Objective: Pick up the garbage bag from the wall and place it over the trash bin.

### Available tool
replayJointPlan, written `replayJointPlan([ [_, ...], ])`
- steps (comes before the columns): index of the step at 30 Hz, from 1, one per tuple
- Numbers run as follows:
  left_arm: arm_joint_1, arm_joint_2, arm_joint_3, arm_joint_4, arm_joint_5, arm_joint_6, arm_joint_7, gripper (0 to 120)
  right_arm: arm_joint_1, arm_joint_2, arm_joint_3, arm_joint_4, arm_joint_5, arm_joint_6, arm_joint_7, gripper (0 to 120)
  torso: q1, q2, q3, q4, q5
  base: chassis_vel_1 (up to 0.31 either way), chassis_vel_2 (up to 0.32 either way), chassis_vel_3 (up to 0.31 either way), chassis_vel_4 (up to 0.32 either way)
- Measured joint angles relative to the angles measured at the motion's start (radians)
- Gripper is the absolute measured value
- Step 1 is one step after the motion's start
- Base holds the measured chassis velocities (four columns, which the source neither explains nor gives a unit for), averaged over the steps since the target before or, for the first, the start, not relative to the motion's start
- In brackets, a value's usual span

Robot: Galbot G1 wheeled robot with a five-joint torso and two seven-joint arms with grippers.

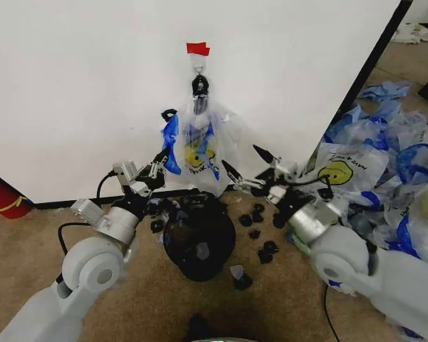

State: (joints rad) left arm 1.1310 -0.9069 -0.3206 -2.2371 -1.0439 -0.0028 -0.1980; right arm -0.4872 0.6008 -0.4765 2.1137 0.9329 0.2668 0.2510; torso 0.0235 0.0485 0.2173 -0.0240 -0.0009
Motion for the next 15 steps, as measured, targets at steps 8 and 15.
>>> replayJointPlan([
  [8,0.016,0.005,-0.026,-0.013,-0.002,0.000,0.001,0,0.210,0.075,-0.220,-0.067,0.023,-0.043,0.061,100,0.000,0.000,0.000,0.0003,-0.0003,0.000,0.000,0.000,0.000],
  [15,0.029,-0.001,-0.039,-0.017,-0.001,-0.005,0.007,0,0.334,0.135,-0.334,-0.125,0.058,-0.091,0.134,100,0.000,0.000,0.000,0.0003,-0.0004,0.000,0.000,0.000,0.000],
])
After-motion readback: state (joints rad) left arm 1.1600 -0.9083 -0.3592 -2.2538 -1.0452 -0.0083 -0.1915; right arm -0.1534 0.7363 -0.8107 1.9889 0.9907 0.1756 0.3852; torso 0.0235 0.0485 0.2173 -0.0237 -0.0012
